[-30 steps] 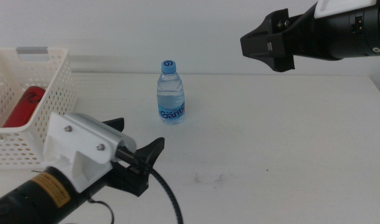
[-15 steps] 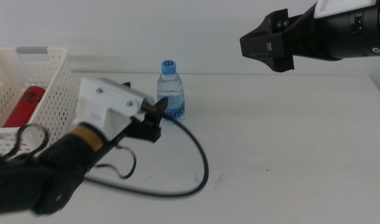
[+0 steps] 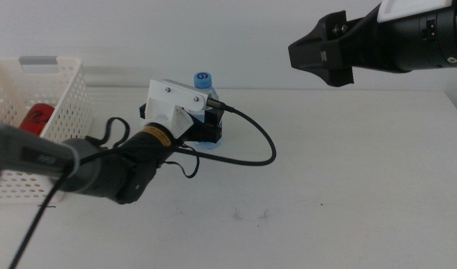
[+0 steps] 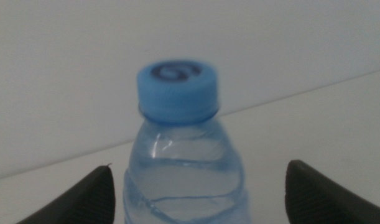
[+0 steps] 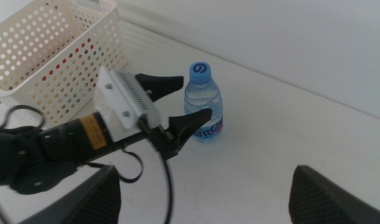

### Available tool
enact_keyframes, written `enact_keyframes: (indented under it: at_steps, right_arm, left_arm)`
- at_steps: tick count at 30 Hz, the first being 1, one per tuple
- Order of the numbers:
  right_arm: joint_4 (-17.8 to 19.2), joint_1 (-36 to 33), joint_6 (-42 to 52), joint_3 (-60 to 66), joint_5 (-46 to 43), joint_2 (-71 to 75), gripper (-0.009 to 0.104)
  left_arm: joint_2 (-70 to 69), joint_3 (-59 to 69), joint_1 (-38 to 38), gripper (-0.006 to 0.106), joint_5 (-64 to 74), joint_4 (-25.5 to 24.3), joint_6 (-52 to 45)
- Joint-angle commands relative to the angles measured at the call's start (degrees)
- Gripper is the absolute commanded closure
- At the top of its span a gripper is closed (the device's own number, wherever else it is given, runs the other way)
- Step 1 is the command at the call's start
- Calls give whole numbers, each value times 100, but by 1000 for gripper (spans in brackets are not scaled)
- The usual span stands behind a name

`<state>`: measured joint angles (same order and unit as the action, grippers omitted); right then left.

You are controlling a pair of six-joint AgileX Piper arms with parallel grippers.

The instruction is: Use arms to grab the bottles and put them into the dustbin to the left of the table.

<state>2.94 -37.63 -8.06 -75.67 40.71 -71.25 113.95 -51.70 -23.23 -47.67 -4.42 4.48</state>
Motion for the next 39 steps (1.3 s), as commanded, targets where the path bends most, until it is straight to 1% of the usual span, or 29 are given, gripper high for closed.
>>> enact_keyframes:
  at_steps: [1, 7, 17, 21, 23, 24, 25, 28, 31, 32, 34, 37, 39]
  right_arm:
    - [16, -10, 11, 9, -36, 11, 9]
    - [16, -10, 11, 9, -36, 11, 9]
    - [16, -10, 11, 9, -36, 11, 9]
    - [16, -10, 11, 9, -36, 11, 9]
    - [16, -10, 11, 9, -36, 11, 9]
    - [16, -10, 11, 9, -36, 11, 9]
    - [16, -10, 11, 9, -36, 11, 9]
    - [16, -10, 11, 9, -36, 11, 9]
    - [16, -10, 11, 9, -50, 11, 9]
    - [16, -10, 11, 9, -50, 11, 9]
    - [16, -10, 11, 9, -50, 11, 9]
    - [16, -10, 11, 9, -50, 11, 9]
    - [16, -10, 11, 9, -50, 11, 9]
  left_arm:
    - [325, -294, 36, 7, -57, 159, 52]
    - [974, -763, 36, 7, -144, 522, 52]
    - [1761, -1431, 36, 7, -424, 547, 52]
    - [1865, -1580, 36, 8, -428, 547, -15]
    - [1873, -1591, 36, 16, -428, 603, -205]
    - [1862, -1591, 36, 21, -428, 603, -265]
    - [1805, -1569, 36, 30, -391, 603, -276]
    - [1351, -1232, 36, 66, -231, 603, -253]
    - [430, -695, 36, 100, 324, 603, -253]
    - [66, -517, 36, 102, 683, 569, -277]
    - [-635, -292, 36, 102, 1732, 407, -277]
    - [-1709, -301, -14, 102, 4170, -331, -155]
    - [-2286, -471, -14, 102, 5154, -285, 140]
